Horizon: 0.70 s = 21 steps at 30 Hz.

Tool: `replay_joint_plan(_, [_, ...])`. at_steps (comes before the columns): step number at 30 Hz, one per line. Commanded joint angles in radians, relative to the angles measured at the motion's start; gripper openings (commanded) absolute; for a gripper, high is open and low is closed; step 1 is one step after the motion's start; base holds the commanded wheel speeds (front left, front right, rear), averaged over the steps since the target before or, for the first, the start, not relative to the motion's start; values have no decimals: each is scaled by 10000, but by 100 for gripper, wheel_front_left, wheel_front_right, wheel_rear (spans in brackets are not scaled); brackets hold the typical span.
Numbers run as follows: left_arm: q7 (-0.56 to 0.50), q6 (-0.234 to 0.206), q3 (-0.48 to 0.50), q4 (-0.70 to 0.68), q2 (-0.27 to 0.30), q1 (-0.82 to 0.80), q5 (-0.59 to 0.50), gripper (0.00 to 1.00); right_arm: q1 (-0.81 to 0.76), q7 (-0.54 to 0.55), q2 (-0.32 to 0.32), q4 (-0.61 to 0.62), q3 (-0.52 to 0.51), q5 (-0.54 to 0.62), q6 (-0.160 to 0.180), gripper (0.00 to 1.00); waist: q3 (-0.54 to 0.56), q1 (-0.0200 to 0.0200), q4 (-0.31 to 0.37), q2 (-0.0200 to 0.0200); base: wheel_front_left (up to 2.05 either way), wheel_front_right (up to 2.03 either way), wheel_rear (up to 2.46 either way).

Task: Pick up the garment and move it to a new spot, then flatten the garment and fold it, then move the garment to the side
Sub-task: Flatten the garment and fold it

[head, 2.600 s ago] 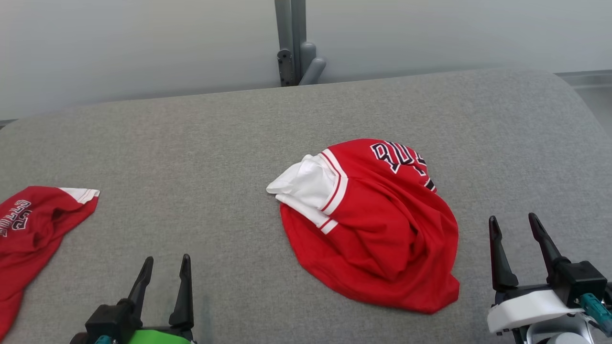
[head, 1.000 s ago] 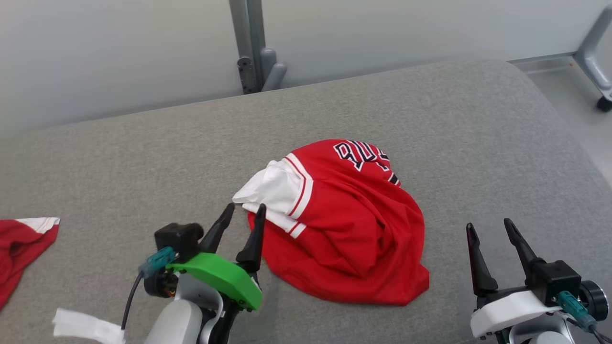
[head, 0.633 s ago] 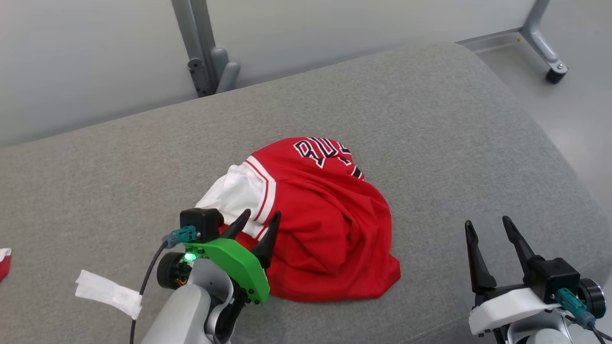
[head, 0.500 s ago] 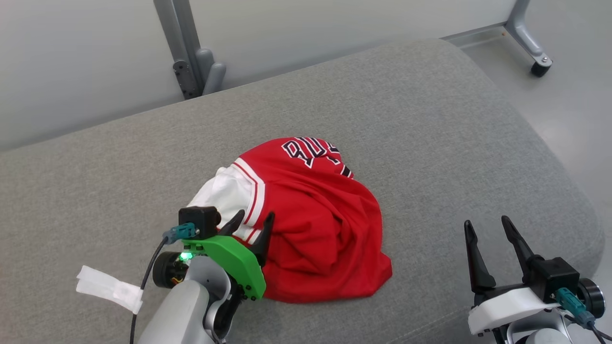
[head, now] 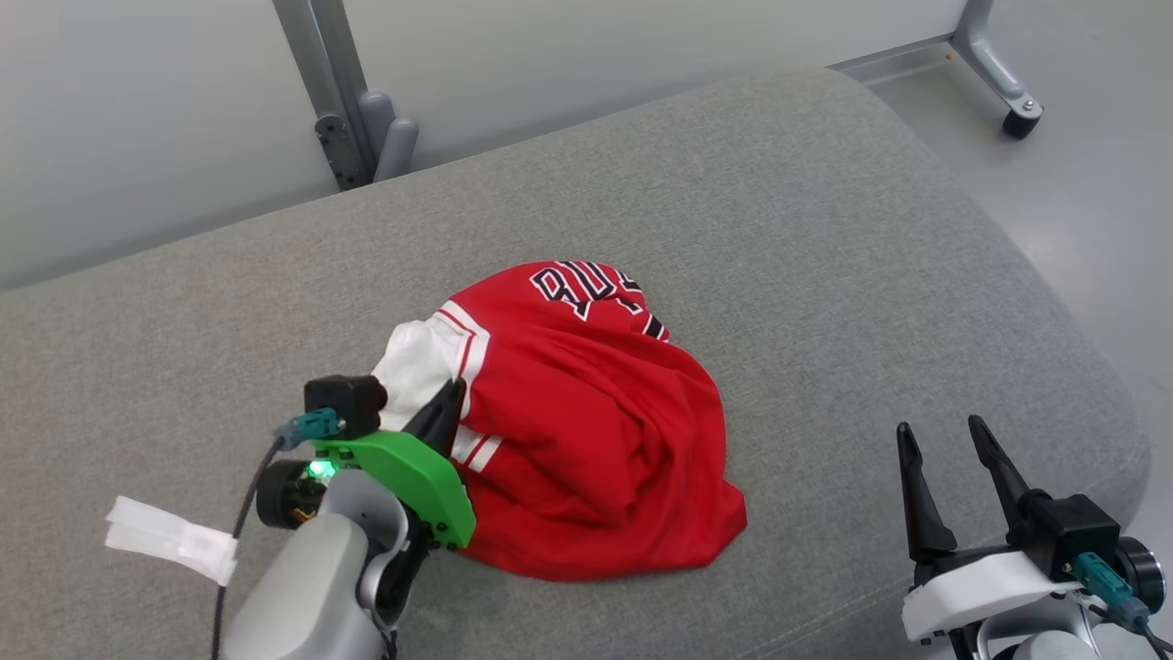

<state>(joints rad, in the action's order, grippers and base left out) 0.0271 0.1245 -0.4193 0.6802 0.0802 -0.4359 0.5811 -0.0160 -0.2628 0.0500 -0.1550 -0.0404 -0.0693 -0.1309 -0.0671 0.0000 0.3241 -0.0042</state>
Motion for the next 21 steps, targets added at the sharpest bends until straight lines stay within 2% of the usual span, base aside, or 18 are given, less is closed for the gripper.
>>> replay_joint_plan(1, [38, 51, -4, -318, 297, -138, 209, 0, -71, -31, 16, 32, -20, -127, 3, 100, -39, 0, -149, 42, 0, 0, 0])
replay_joint_plan(3, [-74, 67, -55, -939, 656, -13, 450, 0, -123, -31, 15, 16, -51, -153, 3, 100, -25, 0, -247, 42, 0, 0, 0])
replay_joint_plan(7, [-249, 68, 88, -2744, 1884, 334, 925, 0, -169, -31, 15, -13, -138, -230, 3, 100, -23, 0, -461, 42, 0, 0, 0])
replay_joint_plan(11, [-547, -39, 770, -4580, 3153, 716, 1177, 0, -161, -31, 16, -41, -156, -318, 3, 100, -20, 0, -675, 42, 0, 0, 0])
replay_joint_plan(16, [-1461, -256, 1717, -6787, 4622, 1156, 1671, 0, -39, -31, 16, -81, -133, -395, 3, 100, -13, 0, -851, 42, 0, 0, 0])
replay_joint_plan(17, [-1654, -303, 1937, -7148, 4896, 1212, 1822, 0, -19, -31, 16, -85, -128, -412, 3, 100, -12, 0, -882, 42, 0, 0, 0])
replay_joint_plan(18, [-1654, -303, 1937, -7148, 4896, 1212, 1822, 0, -19, -31, 16, -85, -128, -412, 3, 100, -12, 0, -882, 42, 0, 0, 0])
replay_joint_plan(21, [-2118, -413, 2566, -7997, 5741, 1279, 2054, 0, 12, -31, 16, -92, -70, -469, 3, 100, -37, 0, -934, 42, 0, 0, 0])
